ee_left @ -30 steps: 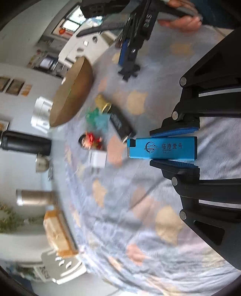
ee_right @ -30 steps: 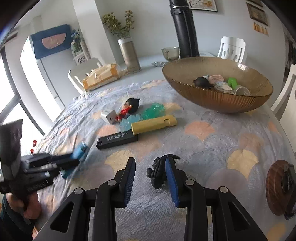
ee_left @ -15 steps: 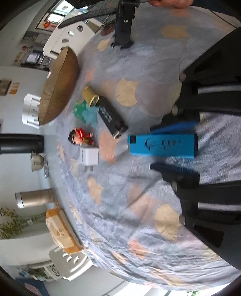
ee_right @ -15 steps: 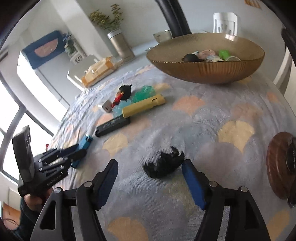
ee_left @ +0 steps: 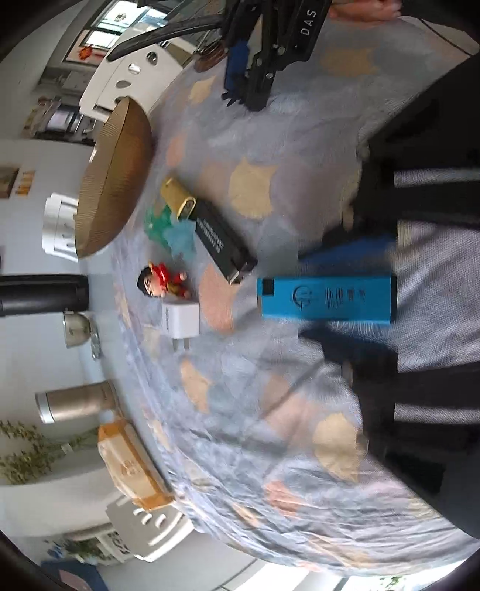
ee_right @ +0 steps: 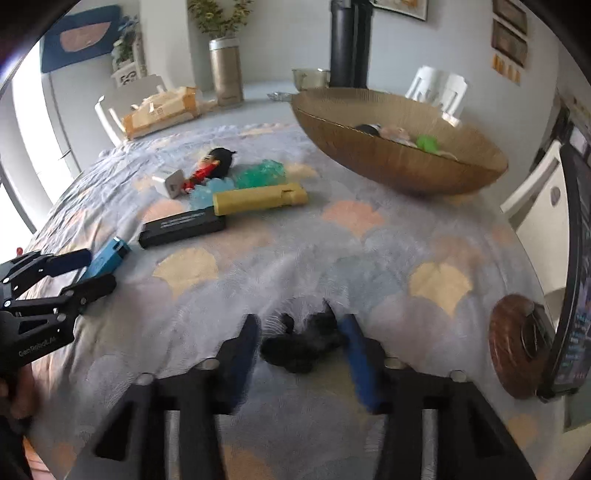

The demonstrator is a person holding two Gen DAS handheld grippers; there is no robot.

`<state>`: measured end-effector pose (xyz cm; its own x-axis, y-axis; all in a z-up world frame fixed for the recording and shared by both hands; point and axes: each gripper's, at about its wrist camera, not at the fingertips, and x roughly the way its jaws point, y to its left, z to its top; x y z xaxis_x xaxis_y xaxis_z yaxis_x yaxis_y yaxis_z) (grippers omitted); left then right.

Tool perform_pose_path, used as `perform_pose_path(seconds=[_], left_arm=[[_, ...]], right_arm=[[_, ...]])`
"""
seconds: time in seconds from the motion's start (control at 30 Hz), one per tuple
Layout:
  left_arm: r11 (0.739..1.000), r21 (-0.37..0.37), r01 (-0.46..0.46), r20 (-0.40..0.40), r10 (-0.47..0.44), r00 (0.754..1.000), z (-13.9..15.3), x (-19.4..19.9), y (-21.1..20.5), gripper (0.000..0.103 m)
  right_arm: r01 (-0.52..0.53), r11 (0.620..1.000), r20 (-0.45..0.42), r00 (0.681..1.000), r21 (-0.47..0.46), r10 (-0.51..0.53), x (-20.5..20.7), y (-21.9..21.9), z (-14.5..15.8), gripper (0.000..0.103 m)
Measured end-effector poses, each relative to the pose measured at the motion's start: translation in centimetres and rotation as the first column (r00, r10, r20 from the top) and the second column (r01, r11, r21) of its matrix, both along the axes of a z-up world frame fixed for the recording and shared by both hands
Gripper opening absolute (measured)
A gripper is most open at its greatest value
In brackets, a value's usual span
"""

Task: Organize rigid objects
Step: 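Carry blue lighter and black figure over the amber bowl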

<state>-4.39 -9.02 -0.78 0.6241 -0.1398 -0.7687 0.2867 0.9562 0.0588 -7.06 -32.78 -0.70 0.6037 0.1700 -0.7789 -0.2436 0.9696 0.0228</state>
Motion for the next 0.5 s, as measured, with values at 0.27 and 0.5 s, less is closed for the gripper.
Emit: perform_pose_path(seconds=[0.27,0.5], left_arm=[[0.999,-0.045,-0.017,0.058,0.019,0.998,1.0,-0.9,0.6,0.021],[0.992,-0.110,0.059,0.147,-0.043,0.988,6.5,-0.5,-1.0,0.021]], right_arm=[[-0.023,0.994,0.137,0.991,0.107,0.009,-1.7,-1.5,2.1,0.043],[-0.010,0.970,0.129,0.991,0.244,-0.022,-1.6,-3.5,4.4,0.043]])
